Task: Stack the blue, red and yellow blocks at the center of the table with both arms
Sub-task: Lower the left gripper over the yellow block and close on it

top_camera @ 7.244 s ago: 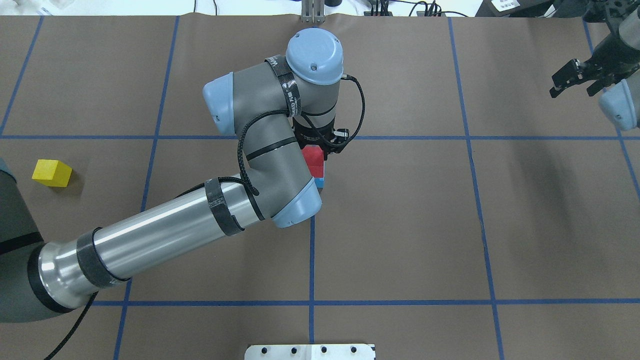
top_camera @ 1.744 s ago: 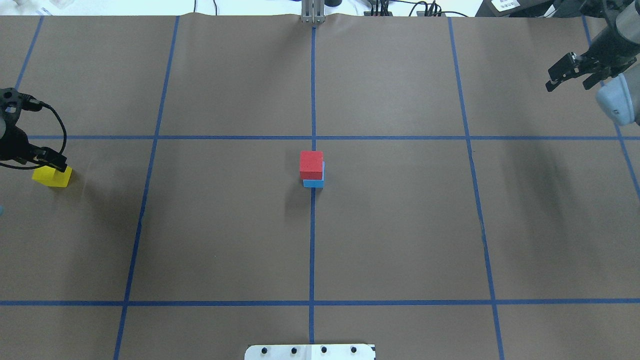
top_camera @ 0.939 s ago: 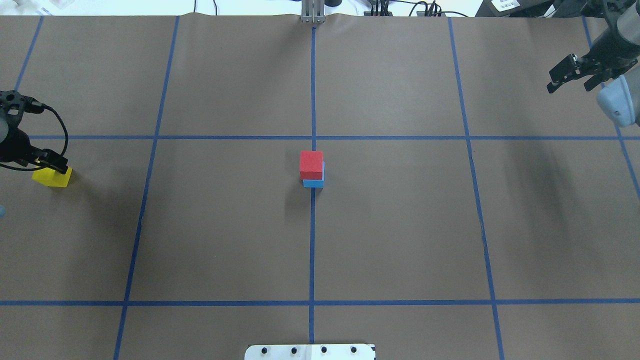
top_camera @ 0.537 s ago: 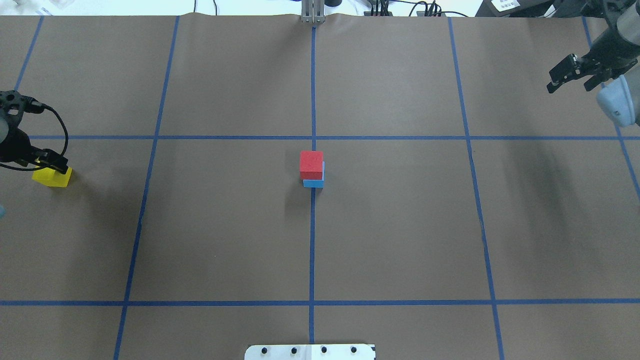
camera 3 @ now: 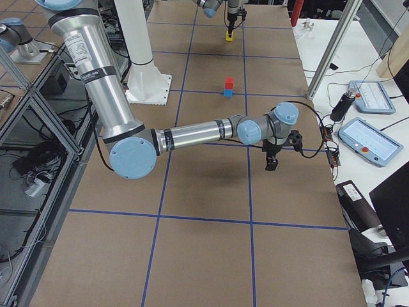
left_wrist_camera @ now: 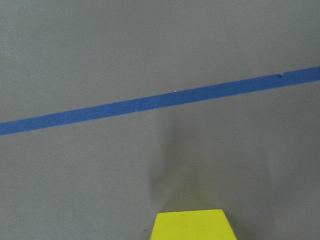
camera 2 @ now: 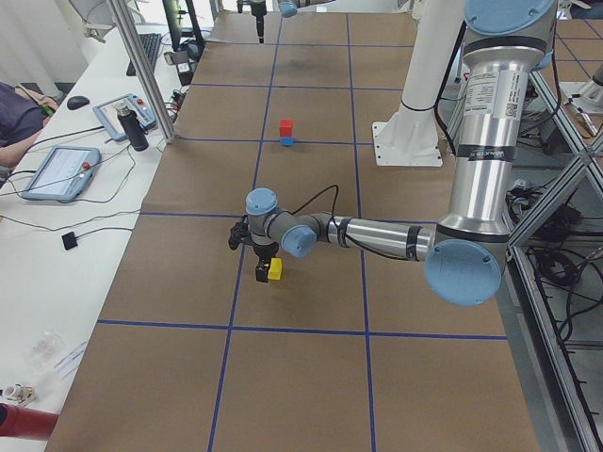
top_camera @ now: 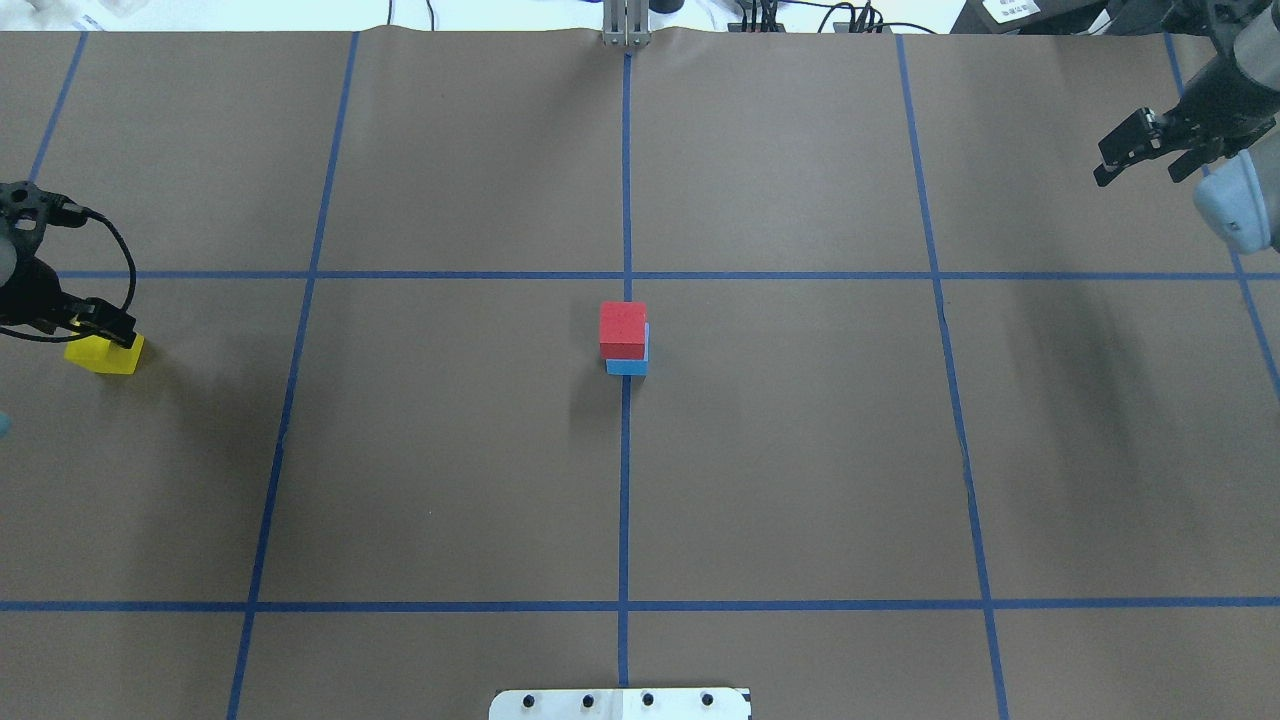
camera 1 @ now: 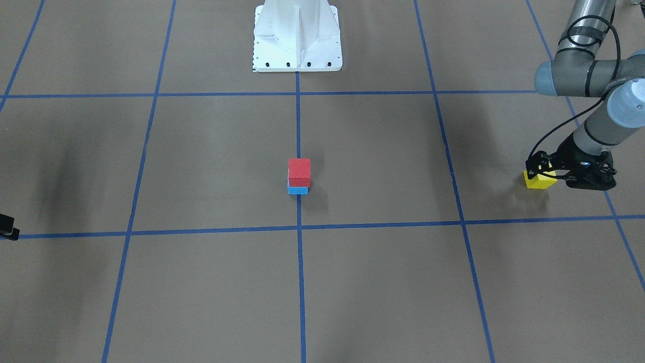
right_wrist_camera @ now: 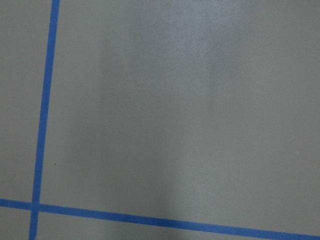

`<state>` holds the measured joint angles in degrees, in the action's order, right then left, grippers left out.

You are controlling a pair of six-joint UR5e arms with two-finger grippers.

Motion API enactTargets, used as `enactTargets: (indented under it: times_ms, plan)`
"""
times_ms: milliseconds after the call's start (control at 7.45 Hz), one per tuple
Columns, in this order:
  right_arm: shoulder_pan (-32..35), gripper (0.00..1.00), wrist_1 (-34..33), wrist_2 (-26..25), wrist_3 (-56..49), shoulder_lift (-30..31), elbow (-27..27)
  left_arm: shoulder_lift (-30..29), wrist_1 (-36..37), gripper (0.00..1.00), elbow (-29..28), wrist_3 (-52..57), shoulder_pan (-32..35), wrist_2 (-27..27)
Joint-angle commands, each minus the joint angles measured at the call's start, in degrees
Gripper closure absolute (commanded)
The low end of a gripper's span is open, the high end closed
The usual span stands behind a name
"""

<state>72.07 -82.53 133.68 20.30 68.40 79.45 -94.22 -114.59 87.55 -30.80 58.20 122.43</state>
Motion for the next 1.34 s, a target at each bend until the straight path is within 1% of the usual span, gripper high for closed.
enactTargets:
  times_ms: [0, 537, 1207]
  plan:
    - [0.0, 0.0, 0.0, 0.0, 0.0, 0.07, -0.09, 0.0, -0.02, 0.0, -0.27, -0.04, -0.1, 0.0]
    - [0.0, 0.0, 0.0, 0.0, 0.0, 0.07, 0.0, 0.0, -0.02, 0.0, -0.36, -0.04, -0.45, 0.18]
    - [0.0, 0.0, 0.0, -0.35, 0.0, -0.02, 0.0, 0.52, -0.19, 0.0, -0.27, -0.48, -0.63, 1.75]
